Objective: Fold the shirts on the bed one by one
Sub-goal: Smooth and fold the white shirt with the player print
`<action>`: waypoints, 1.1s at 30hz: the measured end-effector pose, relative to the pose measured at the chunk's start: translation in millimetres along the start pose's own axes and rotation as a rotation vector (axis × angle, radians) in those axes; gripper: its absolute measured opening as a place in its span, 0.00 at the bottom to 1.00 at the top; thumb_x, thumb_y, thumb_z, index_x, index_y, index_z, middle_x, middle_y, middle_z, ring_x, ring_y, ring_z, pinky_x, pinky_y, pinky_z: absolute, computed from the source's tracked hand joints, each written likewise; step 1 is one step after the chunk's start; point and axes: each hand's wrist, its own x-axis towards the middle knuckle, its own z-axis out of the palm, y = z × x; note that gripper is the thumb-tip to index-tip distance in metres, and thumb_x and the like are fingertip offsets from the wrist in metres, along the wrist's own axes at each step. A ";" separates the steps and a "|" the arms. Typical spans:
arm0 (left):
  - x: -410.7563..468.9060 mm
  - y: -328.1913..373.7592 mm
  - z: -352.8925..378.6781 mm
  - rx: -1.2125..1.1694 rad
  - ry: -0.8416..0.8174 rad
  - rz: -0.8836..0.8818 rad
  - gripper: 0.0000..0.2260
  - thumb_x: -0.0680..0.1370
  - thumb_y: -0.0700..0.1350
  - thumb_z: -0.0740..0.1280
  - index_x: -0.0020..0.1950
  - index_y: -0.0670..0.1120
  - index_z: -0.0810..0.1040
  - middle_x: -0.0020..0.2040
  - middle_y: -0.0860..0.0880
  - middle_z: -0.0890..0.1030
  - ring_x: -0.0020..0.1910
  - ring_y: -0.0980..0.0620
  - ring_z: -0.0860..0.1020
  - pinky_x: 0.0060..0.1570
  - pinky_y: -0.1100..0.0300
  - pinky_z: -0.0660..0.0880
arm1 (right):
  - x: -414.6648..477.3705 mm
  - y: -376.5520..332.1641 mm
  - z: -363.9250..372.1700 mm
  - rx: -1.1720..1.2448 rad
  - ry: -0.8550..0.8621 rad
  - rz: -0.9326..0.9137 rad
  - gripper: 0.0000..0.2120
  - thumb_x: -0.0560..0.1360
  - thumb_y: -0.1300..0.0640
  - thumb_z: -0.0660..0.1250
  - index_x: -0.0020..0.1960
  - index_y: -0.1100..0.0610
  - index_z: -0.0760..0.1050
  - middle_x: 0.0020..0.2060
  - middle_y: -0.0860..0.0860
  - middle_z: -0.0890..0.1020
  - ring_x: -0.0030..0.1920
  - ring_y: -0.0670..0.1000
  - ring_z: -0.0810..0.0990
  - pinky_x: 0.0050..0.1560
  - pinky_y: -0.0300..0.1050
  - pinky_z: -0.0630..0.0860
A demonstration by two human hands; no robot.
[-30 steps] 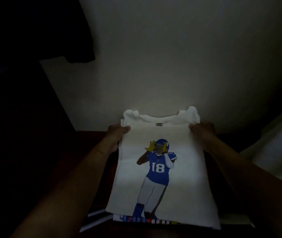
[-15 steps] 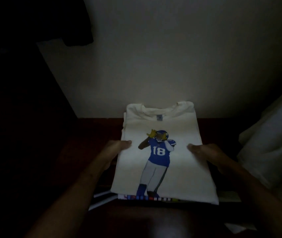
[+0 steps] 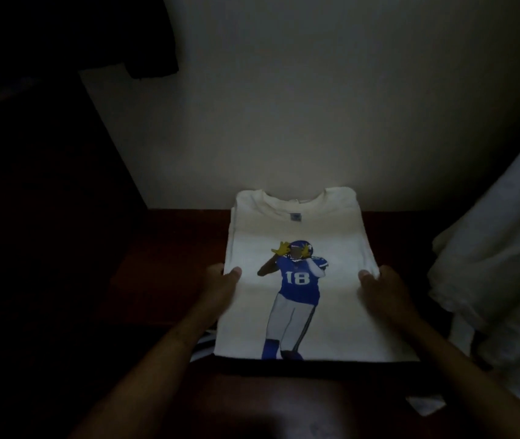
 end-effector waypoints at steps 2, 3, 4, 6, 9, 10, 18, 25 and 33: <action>9.3 8.9 0.4 -0.008 0.029 -0.022 0.07 0.84 0.47 0.67 0.52 0.43 0.76 0.44 0.45 0.77 0.38 0.51 0.75 0.36 0.59 0.72 | 2.9 -3.0 2.3 -0.069 0.035 0.007 0.18 0.83 0.47 0.65 0.63 0.60 0.73 0.51 0.55 0.78 0.49 0.56 0.78 0.49 0.50 0.75; 17.0 14.9 -0.5 -0.018 0.043 -0.025 0.08 0.84 0.48 0.67 0.51 0.43 0.77 0.43 0.45 0.78 0.38 0.50 0.76 0.36 0.59 0.71 | 5.8 -7.7 4.6 -0.072 0.060 0.012 0.18 0.83 0.46 0.66 0.64 0.59 0.73 0.52 0.54 0.78 0.50 0.56 0.78 0.50 0.49 0.75; 24.2 23.5 -1.6 -0.037 0.041 -0.025 0.09 0.83 0.49 0.68 0.51 0.43 0.79 0.44 0.45 0.79 0.39 0.50 0.77 0.36 0.58 0.72 | 10.2 -13.6 7.8 -0.058 0.086 0.013 0.19 0.82 0.45 0.66 0.66 0.58 0.72 0.54 0.55 0.78 0.52 0.56 0.79 0.51 0.51 0.76; 39.6 40.5 -1.9 -0.095 -0.010 -0.019 0.09 0.83 0.50 0.69 0.52 0.45 0.81 0.46 0.47 0.82 0.43 0.49 0.81 0.38 0.58 0.74 | 24.4 -29.3 16.4 0.020 0.140 0.040 0.20 0.82 0.43 0.66 0.67 0.55 0.72 0.59 0.55 0.79 0.57 0.58 0.81 0.55 0.58 0.81; 68.9 62.6 2.5 -0.160 -0.057 0.023 0.12 0.80 0.53 0.72 0.55 0.46 0.83 0.51 0.47 0.86 0.47 0.49 0.85 0.41 0.57 0.79 | 57.8 -56.4 29.4 0.206 0.177 0.147 0.23 0.81 0.42 0.66 0.71 0.51 0.69 0.64 0.55 0.78 0.61 0.59 0.80 0.57 0.56 0.80; 78.3 69.3 5.3 -0.172 -0.064 0.029 0.16 0.78 0.54 0.74 0.58 0.45 0.83 0.53 0.45 0.86 0.49 0.47 0.85 0.44 0.54 0.81 | 70.9 -63.7 33.1 0.269 0.179 0.165 0.24 0.82 0.43 0.66 0.74 0.52 0.68 0.66 0.54 0.77 0.62 0.58 0.79 0.56 0.53 0.78; 145.9 89.6 30.1 -0.052 0.141 0.172 0.23 0.80 0.55 0.73 0.65 0.37 0.80 0.58 0.42 0.81 0.56 0.43 0.80 0.46 0.64 0.71 | 152.0 -89.3 41.7 0.346 0.183 0.089 0.29 0.79 0.41 0.69 0.72 0.58 0.70 0.63 0.58 0.79 0.59 0.59 0.80 0.59 0.58 0.81; 122.0 86.4 39.6 0.212 0.312 0.358 0.18 0.85 0.57 0.62 0.64 0.43 0.73 0.59 0.45 0.74 0.57 0.48 0.74 0.50 0.57 0.68 | 141.6 -82.6 45.1 -0.012 0.393 -0.149 0.21 0.79 0.41 0.67 0.64 0.51 0.67 0.65 0.56 0.73 0.61 0.57 0.75 0.60 0.59 0.77; 102.0 57.9 58.0 0.999 -0.057 0.672 0.25 0.87 0.55 0.50 0.83 0.50 0.58 0.83 0.46 0.59 0.83 0.44 0.53 0.81 0.36 0.50 | 106.5 -59.7 59.5 -0.802 -0.003 -0.624 0.27 0.83 0.41 0.48 0.76 0.53 0.64 0.77 0.57 0.65 0.76 0.59 0.63 0.77 0.63 0.59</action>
